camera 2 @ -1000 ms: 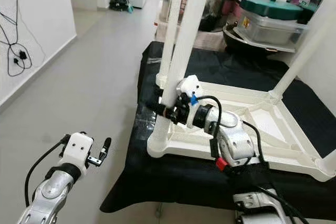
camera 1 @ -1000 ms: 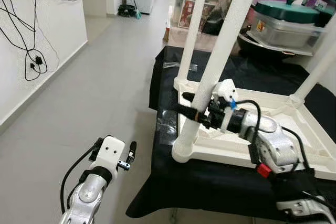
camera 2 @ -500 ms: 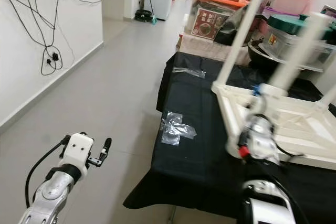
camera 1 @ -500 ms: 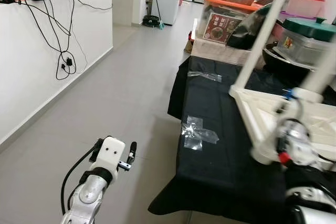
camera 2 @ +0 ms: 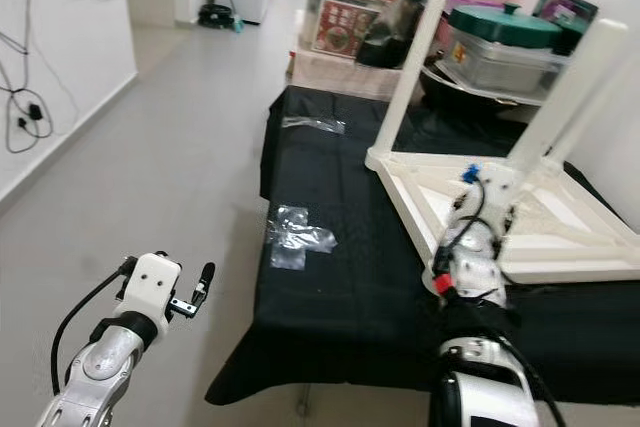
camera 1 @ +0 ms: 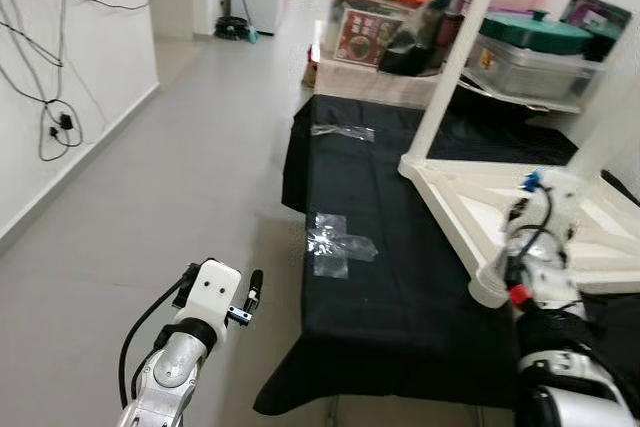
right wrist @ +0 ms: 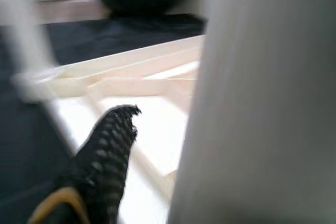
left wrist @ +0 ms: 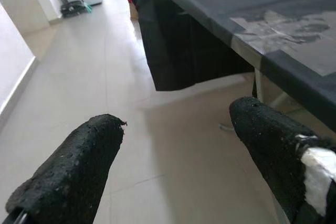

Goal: Building children table

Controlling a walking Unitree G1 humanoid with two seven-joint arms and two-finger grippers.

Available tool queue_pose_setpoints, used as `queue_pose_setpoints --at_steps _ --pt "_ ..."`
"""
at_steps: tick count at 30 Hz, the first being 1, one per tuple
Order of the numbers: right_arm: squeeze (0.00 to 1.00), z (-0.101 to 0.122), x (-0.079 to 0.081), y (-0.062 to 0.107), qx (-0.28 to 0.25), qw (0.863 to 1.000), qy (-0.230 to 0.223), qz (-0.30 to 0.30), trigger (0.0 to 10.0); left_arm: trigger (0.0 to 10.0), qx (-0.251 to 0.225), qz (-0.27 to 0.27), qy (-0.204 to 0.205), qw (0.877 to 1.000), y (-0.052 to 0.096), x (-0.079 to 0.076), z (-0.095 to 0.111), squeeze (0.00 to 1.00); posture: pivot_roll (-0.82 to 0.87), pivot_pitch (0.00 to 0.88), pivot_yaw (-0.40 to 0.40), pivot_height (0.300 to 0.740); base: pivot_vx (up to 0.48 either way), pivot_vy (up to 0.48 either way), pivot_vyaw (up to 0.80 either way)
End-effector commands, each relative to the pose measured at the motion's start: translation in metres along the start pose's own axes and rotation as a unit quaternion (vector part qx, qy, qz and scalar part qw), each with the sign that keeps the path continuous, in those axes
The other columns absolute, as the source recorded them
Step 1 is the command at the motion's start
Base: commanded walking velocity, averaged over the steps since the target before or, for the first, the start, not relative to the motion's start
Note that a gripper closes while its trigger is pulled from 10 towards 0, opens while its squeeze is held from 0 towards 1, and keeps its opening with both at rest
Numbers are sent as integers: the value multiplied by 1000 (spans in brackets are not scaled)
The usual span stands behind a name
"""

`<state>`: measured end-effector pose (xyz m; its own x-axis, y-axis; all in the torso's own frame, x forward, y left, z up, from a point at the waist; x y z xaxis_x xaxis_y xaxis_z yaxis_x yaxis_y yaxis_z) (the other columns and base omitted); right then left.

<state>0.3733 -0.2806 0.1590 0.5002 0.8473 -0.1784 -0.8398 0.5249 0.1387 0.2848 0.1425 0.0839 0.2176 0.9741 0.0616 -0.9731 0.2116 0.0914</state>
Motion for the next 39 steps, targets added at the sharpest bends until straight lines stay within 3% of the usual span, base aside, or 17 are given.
queue_pose_setpoints --at_steps 1,2,4,5,7,10,11,13,18,22,26,29,31,34,35,37,39 --pt "0 10 13 0 -18 998 -8 64 10000 10000 9 -5 -1 1000 0 -3 -5 0 62 0 -140 740 0 0 0" --pt "0 10 13 0 -18 998 -8 64 10000 10000 9 -5 -1 1000 0 -3 -5 0 62 0 -140 740 0 0 0" --pt "0 30 44 11 -63 977 -40 200 10000 10000 9 -6 -1 1000 0 -3 -5 0 63 0 -140 740 0 0 0" --pt "0 30 44 11 -63 977 -40 200 10000 10000 9 -6 -1 1000 0 -3 -5 0 63 0 -140 740 0 0 0" --pt "0 57 67 32 -147 927 -50 341 10000 10000 8 -6 0 1000 0 -4 -4 0 64 0 -139 740 0 0 0" --pt "0 69 89 76 -215 829 5 517 10000 10000 8 -7 0 1000 -1 -4 -5 0 65 0 -141 740 0 0 0" --pt "0 69 89 76 -215 829 5 517 10000 10000 8 -7 0 1000 -1 -4 -5 0 65 0 -141 740 0 0 0" --pt "0 57 102 91 -215 789 59 573 10000 10000 7 -6 -1 1000 -1 -4 -4 0 63 0 -143 740 0 0 0" --pt "0 49 114 92 -207 776 82 590 10000 10000 6 -6 -1 1000 -2 -5 -4 0 72 0 -150 740 0 0 0" --pt "0 46 124 77 -197 787 114 574 10000 10000 5 -1 -1 1000 -1 -3 -4 0 88 0 -164 740 0 0 0" --pt "0 44 121 70 -179 787 143 573 10000 10000 7 7 -2 1000 2 1 -5 0 92 0 -169 740 0 0 0" --pt "0 36 113 65 -157 773 193 584 10000 10000 8 10 -2 1000 3 2 -6 0 96 0 -178 740 0 0 0" --pt "0 31 100 66 -148 739 227 617 10000 10000 8 11 -1 1000 3 1 -6 0 97 0 -181 740 0 0 0" --pt "0 25 77 77 -136 667 267 683 10000 10000 8 11 0 1000 4 0 -7 0 88 0 -176 740 0 0 0" --pt "0 25 77 77 -136 667 267 683 10000 10000 8 11 0 1000 4 0 -7 0 88 0 -176 740 0 0 0" --pt "0 18 67 76 -124 642 302 694 10000 10000 9 9 1 1000 3 -1 -7 0 83 0 -174 740 0 0 0" --pt "0 15 65 69 -114 648 323 680 10000 10000 10 9 0 1000 2 -1 -8 0 83 0 -174 740 0 0 0"
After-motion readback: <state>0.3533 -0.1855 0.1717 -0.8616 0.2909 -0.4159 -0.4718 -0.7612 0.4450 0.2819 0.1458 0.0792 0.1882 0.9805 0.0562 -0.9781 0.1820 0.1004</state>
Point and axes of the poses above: a point about 5 cm out from each wrist's last joint towards the gripper, its own y axis pointing back from the gripper into the wrist, its own z axis along the axis of the wrist's last joint, x = y × z, the point moved 2 cm from there along -y, pointing out of the wrist towards the gripper, and after that the axes turned 12 degrees about y, right-handed, at the moved point
